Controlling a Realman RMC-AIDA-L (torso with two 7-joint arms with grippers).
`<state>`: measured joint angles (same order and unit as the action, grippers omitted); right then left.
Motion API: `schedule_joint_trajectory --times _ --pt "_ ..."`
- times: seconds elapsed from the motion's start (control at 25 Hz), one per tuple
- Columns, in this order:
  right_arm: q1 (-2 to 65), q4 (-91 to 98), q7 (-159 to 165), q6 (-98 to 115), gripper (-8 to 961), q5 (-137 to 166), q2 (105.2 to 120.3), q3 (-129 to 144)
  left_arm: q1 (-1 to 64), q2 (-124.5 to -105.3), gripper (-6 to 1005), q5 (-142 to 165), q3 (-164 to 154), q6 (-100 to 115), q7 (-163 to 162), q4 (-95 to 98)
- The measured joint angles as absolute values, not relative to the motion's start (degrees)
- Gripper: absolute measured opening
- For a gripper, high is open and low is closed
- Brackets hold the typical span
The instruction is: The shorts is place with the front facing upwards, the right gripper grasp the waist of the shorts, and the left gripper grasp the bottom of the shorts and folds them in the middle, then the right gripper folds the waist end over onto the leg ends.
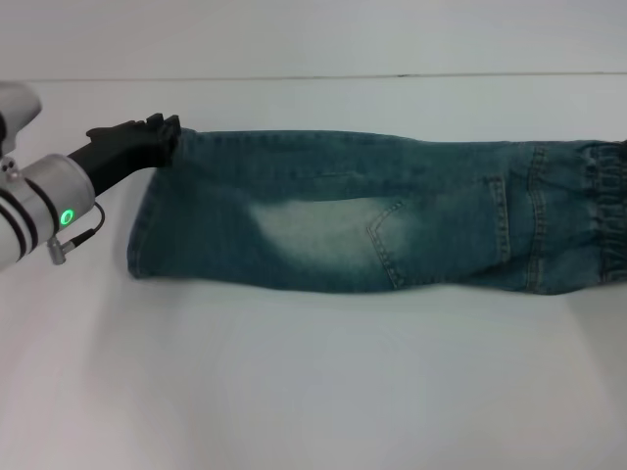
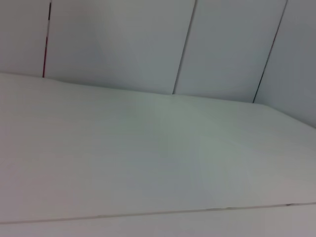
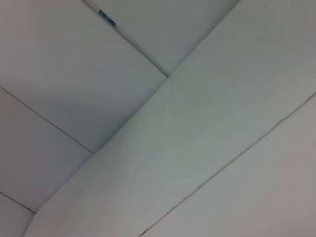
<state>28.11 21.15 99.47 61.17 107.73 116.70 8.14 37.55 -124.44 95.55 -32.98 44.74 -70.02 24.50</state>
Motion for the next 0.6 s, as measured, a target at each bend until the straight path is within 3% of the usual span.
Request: schedule_joint_trajectory --times 0.2,0.36,0.52,0.6 --pt "28.62 21.91 97.79 60.03 104 108.29 116.74 9.21 38.80 -124.40 275 95.55 -33.65 43.21 -69.84 23.74" --pt "27.61 22.12 97.99 60.55 297 108.51 115.56 9.90 38.65 -124.29 462 95.51 -33.99 43.72 -69.82 23.97" --pt "26.35 22.22 99.63 60.94 563 109.34 114.16 12.44 38.19 -124.27 529 95.51 -34.69 46.33 -69.81 24.03" --pt "25.56 22.56 99.62 61.33 641 109.36 113.84 13.03 37.59 -124.32 562 95.51 -35.29 48.76 -69.77 24.34"
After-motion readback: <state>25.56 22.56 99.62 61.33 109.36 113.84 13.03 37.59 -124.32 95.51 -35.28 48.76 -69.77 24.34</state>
